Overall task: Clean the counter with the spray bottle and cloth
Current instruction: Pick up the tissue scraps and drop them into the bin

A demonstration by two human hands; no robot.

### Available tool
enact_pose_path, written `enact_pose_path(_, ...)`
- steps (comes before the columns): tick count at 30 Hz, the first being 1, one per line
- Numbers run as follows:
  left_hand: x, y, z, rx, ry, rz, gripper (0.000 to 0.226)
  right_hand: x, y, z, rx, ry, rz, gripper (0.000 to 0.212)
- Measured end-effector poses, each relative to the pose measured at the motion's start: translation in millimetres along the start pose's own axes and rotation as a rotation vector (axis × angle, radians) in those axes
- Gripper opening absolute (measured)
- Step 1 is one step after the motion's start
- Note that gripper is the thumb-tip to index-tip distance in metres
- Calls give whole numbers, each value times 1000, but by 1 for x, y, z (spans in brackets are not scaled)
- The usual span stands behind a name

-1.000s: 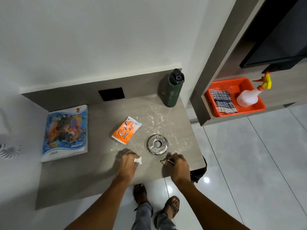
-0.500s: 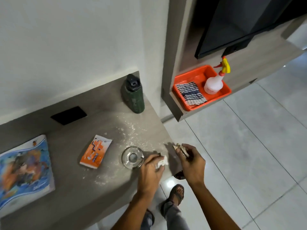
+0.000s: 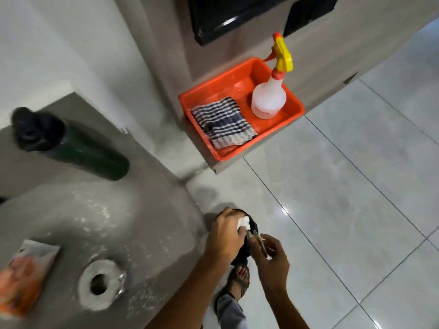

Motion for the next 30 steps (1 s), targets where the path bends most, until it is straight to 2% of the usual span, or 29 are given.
enact_pose_path(4, 22, -54, -62, 186, -208, 132, 35, -49, -53, -24, 46, 52, -85, 27)
enact_pose_path(8, 46, -84, -101, 258, -287, 238, 32, -90, -90, -40, 68, 103, -125, 28)
enact_pose_path(16, 58, -96, -113, 316, -323, 328, 42, -117, -107, -44, 175, 271, -124, 65)
enact_pose_path(19, 53, -86, -98, 330, -253, 342, 45, -104, -100, -40, 219, 340, -91, 64)
enact_pose_path(22, 46, -71, -76, 299, -207, 325, 71, -79, -85, -37, 254, 357, -25, 60)
enact_pose_path(24, 41, -59, -61, 259, -207, 307, 79, -57, -70, -34, 284, 374, 24, 61)
enact_pose_path(30, 16, -8, -4, 15, -200, 179, 67, 33, -18, -31, 330, 437, 199, 51)
Point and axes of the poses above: each hand's wrist, its own y-axis away from the middle knuckle, its own z-axis out of the back of the hand, x = y × z, the point moved 4 cm from there along -y, towards the middle knuckle, and after that the axes turned 7 degrees about x, right-handed, at the moved point
